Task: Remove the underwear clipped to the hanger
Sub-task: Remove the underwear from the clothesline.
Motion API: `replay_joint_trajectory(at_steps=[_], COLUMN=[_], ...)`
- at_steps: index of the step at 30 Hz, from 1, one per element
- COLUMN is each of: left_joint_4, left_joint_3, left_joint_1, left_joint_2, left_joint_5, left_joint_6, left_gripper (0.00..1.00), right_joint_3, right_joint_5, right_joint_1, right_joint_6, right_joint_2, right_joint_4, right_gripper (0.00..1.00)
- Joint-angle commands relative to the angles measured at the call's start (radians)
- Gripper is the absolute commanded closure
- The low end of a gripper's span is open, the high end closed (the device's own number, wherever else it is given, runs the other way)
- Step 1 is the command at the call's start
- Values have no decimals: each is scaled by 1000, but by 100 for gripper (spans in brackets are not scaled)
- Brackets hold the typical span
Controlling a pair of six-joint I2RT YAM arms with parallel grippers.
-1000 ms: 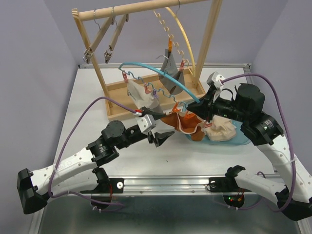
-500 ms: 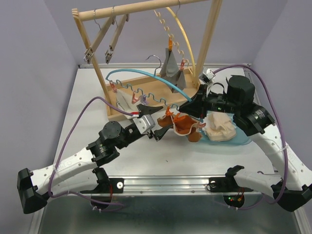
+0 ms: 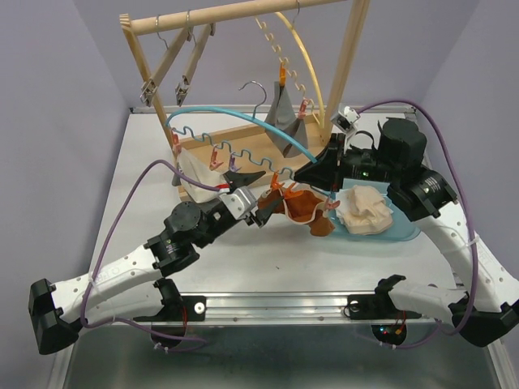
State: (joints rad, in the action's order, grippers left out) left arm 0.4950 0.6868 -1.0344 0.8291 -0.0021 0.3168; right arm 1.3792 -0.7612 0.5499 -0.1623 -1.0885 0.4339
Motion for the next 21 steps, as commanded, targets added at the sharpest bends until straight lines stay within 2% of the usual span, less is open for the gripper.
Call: replay_joint_trajectory(at_steps=[1,5,11,12,15,17,18,21], left_joint_4=[99,99,99,100,103,106,108,112], left_joint_3=[26,40,42,40,43,43,43,40], left_joint_1=[-6,-4,-6,-6,-4,-4,-4,-7], left_joint_2=[4,34,53,53,51,48,47,45], left_joint_5=[-16,-3,-4,-7,-16,-18,-16,-16], left_joint_6=[21,13,2,1,-7,-8,-12,-15], left_gripper=[23,28,43,52,69,74,80,85], right_joint_3=[78,77,72,67,60,58,57,52], right_joint_5=[-36,-40,-38,-36,-33,-33,-33,-30], right_joint_1=[-4,-4,-5,-4,-4,-4,-4,-5], right_joint_6=[-20,-25,-22,-20,-17,-16,-16,-13], right_joint_2=[9,4,12,13,12,13,15,12], right_joint_4=[-141,-149,-150,-150,-152,-153,-153,-156], right_gripper=[100,99,99,100,100,99,99,100])
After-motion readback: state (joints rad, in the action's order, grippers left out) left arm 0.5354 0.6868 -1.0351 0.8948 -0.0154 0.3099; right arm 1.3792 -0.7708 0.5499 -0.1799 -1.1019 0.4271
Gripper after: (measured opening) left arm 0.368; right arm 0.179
